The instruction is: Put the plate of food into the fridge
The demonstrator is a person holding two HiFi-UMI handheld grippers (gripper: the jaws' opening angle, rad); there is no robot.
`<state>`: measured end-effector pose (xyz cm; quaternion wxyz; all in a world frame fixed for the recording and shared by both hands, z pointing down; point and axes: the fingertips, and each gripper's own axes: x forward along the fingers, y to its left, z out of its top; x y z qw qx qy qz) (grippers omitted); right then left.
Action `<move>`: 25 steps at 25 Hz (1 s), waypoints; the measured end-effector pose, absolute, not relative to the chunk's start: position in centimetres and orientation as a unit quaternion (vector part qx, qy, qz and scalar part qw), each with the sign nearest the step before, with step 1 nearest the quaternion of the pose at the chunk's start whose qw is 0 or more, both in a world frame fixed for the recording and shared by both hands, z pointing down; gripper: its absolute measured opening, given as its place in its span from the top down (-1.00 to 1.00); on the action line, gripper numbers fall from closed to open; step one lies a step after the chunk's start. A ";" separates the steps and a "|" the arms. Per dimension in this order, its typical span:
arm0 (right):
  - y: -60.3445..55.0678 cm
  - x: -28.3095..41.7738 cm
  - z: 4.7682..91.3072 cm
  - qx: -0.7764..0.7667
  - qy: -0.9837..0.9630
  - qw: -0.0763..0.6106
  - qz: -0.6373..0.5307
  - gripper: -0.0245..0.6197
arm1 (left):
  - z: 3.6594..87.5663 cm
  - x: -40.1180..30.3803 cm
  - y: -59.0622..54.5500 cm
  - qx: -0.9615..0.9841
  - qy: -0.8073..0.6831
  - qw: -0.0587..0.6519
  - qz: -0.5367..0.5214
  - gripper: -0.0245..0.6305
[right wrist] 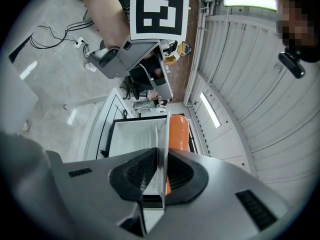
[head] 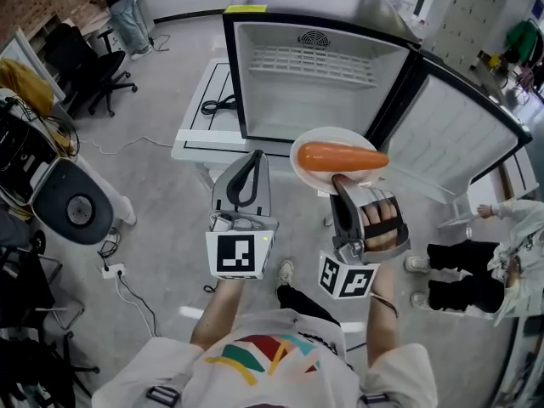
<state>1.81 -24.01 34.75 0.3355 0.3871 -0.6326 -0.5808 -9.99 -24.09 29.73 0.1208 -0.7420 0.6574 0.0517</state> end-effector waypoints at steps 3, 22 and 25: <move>-26.7 1.9 34.7 0.384 -0.633 0.337 -0.582 0.80 | 29.5 -9.9 -26.7 -0.741 0.658 0.122 0.054 0.91; -39.1 0.3 33.6 0.392 -0.622 0.332 -0.591 0.80 | 28.6 -11.0 -39.2 -0.742 0.655 0.135 0.045 0.91; -41.3 -0.4 32.8 0.396 -0.615 0.335 -0.594 0.80 | 28.2 -11.6 -41.6 -0.745 0.652 0.132 0.049 0.91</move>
